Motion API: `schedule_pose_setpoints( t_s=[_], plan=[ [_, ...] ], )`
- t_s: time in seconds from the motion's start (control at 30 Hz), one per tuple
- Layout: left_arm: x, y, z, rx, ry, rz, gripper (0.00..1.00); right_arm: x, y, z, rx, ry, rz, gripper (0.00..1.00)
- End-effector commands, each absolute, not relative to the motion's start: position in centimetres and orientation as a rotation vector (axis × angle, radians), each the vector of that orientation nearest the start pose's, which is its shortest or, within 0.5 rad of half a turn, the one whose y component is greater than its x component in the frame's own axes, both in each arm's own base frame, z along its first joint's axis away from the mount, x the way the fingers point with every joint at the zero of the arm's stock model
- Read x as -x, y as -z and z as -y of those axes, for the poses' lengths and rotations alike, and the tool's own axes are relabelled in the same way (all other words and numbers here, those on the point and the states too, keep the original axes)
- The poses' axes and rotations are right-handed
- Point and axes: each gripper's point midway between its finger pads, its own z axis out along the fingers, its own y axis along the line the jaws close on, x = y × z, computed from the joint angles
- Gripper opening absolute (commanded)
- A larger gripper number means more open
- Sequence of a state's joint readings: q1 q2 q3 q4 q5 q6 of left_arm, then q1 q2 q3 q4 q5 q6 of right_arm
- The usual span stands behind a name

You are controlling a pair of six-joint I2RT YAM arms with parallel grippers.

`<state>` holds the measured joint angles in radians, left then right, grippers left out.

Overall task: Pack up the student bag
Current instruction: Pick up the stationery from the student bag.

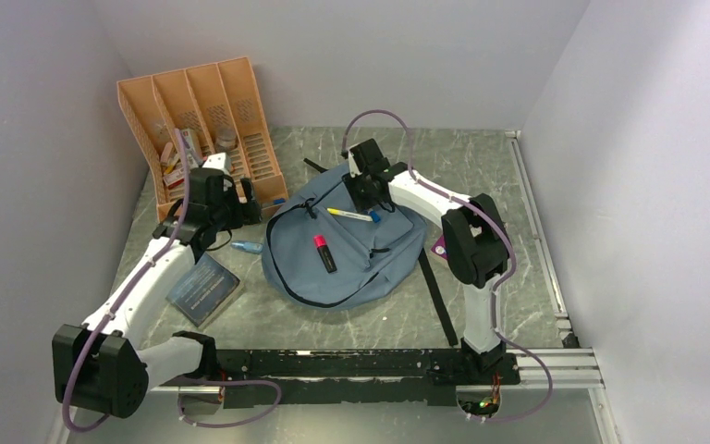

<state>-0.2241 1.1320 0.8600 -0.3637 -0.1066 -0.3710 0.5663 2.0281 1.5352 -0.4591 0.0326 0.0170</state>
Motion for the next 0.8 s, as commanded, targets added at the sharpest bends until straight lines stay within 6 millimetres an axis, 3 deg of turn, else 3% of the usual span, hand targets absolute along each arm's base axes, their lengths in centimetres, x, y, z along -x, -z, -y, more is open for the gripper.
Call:
schedule_pose_setpoints(
  t_s=[0.0, 0.1, 0.23, 0.3, 0.4, 0.5, 0.6, 0.77],
  plan=[
    [-32.6, -15.7, 7.7, 0.197, 0.262, -2.229, 0.89, -42.5, -6.4, -25.7, 0.665, -0.129, -2.418, 0.38],
    [-32.9, -15.7, 7.8, 0.200, 0.268, -2.228, 0.89, -42.5, -7.0, -25.6, 0.650, -0.134, -2.398, 0.31],
    [-32.8, -15.3, 8.0, 0.193, 0.269, -2.246, 0.89, -42.7, -9.4, -25.1, 0.568, -0.139, -2.322, 0.21],
    [-32.8, -15.1, 7.9, 0.191, 0.265, -2.252, 0.89, -43.1, -11.1, -24.0, 0.493, -0.113, -2.272, 0.16],
    [-32.9, -15.1, 7.9, 0.192, 0.262, -2.255, 0.89, -43.7, -13.2, -21.8, 0.359, -0.093, -2.209, 0.15],
    [-33.0, -15.1, 8.1, 0.187, 0.273, -2.253, 0.89, -44.2, -14.6, -18.6, 0.191, -0.094, -2.167, 0.14],
    [-32.9, -15.0, 8.1, 0.185, 0.275, -2.261, 0.89, -44.6, -13.8, -14.5, 0.037, -0.085, -2.197, 0.14],
    [-32.8, -14.7, 8.1, 0.186, 0.273, -2.272, 0.89, -44.7, -10.2, -8.3, -0.138, 0.037, -2.281, 0.14]
  ],
)
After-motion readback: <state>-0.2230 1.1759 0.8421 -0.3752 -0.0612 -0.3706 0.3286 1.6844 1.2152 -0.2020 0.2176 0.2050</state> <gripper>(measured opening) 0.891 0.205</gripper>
